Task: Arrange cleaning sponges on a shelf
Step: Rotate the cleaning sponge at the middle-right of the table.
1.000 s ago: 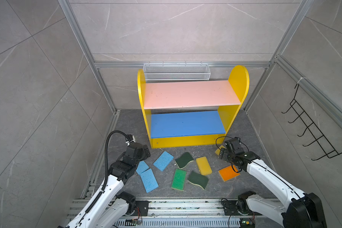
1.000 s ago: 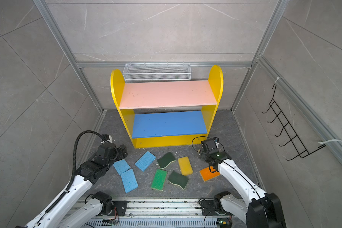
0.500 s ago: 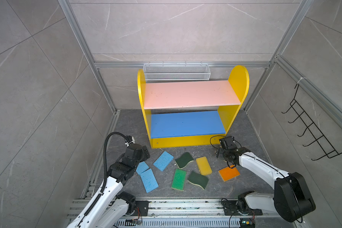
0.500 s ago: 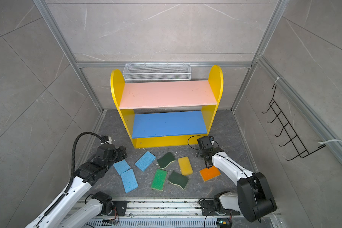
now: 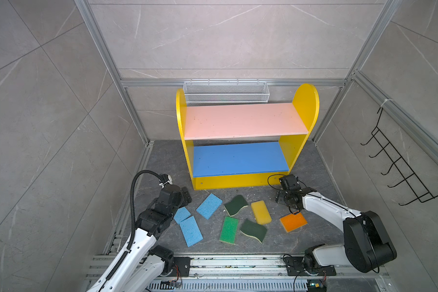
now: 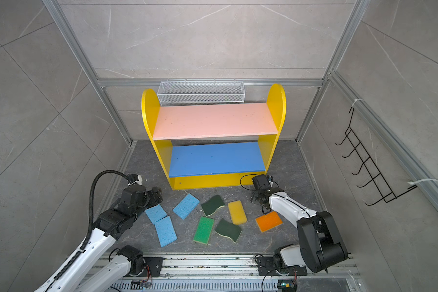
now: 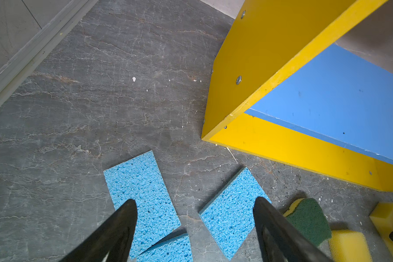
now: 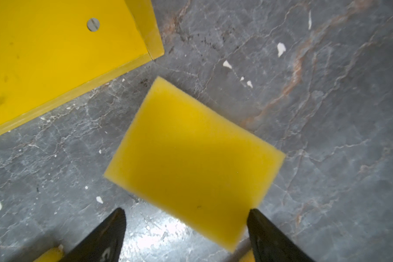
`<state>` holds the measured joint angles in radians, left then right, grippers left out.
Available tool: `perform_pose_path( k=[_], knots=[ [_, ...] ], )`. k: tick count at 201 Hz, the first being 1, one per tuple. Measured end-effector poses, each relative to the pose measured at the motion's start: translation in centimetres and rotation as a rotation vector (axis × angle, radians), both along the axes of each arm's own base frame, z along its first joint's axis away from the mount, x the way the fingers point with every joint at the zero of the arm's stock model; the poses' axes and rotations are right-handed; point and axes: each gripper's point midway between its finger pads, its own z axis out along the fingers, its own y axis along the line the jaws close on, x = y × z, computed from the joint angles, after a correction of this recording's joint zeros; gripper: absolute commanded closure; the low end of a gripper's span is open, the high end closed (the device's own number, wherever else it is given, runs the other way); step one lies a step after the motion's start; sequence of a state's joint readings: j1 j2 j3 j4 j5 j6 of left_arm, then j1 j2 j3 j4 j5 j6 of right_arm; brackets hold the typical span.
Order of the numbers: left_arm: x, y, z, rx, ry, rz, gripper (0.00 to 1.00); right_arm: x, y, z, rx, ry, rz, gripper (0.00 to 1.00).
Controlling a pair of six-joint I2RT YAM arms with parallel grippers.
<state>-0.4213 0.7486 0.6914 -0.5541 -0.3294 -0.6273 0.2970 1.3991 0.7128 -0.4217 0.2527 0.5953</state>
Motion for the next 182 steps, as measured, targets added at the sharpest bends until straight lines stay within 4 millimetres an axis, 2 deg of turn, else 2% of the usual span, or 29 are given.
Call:
perform_pose_path(
  k=[70, 127, 144, 167, 182],
  knots=[
    [-0.3, -0.2, 0.3, -0.021, -0.007, -0.01, 0.18, -0.7, 2.0, -0.9, 0.111, 0.016, 0.003, 0.22],
    [-1.0, 0.1, 0.7, -0.044, -0.021, 0.002, 0.18, -1.7, 5.2, -0.5, 0.148, 0.027, 0.1, 0.25],
    [-1.3, 0.3, 0.5, -0.044, -0.014, 0.004, 0.18, -1.8, 6.7, -0.2, 0.143, 0.033, 0.153, 0.26],
    [-1.8, 0.5, 0.6, -0.05, -0.018, 0.008, 0.19, -2.0, 8.7, 0.5, 0.126, 0.024, 0.221, 0.24],
    [-2.0, 0.5, 0.7, -0.053, -0.019, 0.01, 0.19, -2.1, 8.9, 1.1, 0.112, 0.011, 0.234, 0.21]
  ],
)
